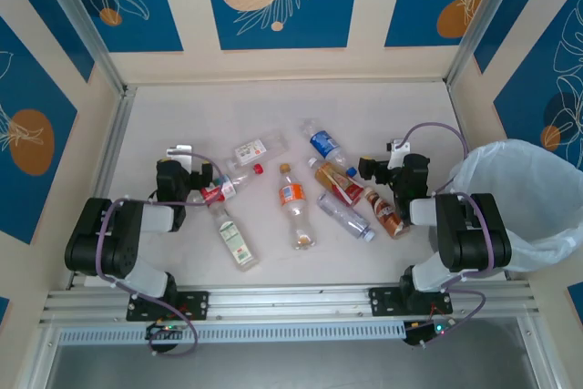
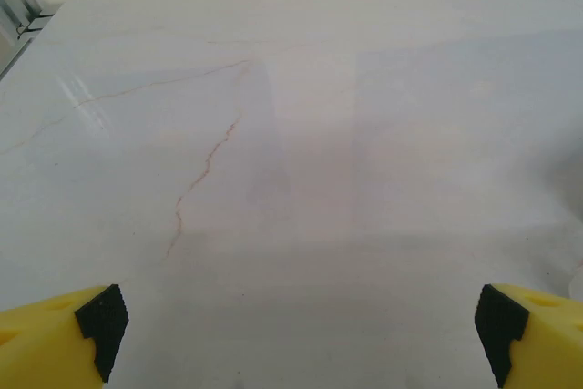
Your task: Put the plastic bottles in the bin
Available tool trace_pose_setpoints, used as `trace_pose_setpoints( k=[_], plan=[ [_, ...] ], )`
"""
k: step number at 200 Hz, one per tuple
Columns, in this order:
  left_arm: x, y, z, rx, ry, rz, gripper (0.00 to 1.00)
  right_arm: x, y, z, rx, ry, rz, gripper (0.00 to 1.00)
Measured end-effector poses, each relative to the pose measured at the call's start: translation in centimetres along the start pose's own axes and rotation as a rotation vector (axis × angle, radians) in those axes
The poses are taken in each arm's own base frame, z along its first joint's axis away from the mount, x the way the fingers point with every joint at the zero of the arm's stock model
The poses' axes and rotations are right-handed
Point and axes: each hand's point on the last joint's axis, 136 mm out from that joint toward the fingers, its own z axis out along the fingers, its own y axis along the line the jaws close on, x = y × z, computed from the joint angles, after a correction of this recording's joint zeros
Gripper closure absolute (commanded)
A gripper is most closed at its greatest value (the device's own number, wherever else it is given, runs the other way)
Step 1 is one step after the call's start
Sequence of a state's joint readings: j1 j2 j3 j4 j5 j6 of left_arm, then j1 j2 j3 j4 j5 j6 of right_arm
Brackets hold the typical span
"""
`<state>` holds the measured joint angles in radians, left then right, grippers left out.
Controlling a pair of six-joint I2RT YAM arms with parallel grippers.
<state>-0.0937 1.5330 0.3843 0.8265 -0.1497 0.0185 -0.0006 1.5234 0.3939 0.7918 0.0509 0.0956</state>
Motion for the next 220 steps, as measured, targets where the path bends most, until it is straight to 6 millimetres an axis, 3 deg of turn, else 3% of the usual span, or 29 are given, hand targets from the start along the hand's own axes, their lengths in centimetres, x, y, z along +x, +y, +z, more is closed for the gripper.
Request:
trace_pose_setpoints(
  k=[220],
  plan=[
    [0.01, -0.13, 0.02, 0.008, 0.005, 0.009, 0.01, -0.22, 0.0, 0.04, -0.003, -0.004, -0.001, 0.01]
  ],
)
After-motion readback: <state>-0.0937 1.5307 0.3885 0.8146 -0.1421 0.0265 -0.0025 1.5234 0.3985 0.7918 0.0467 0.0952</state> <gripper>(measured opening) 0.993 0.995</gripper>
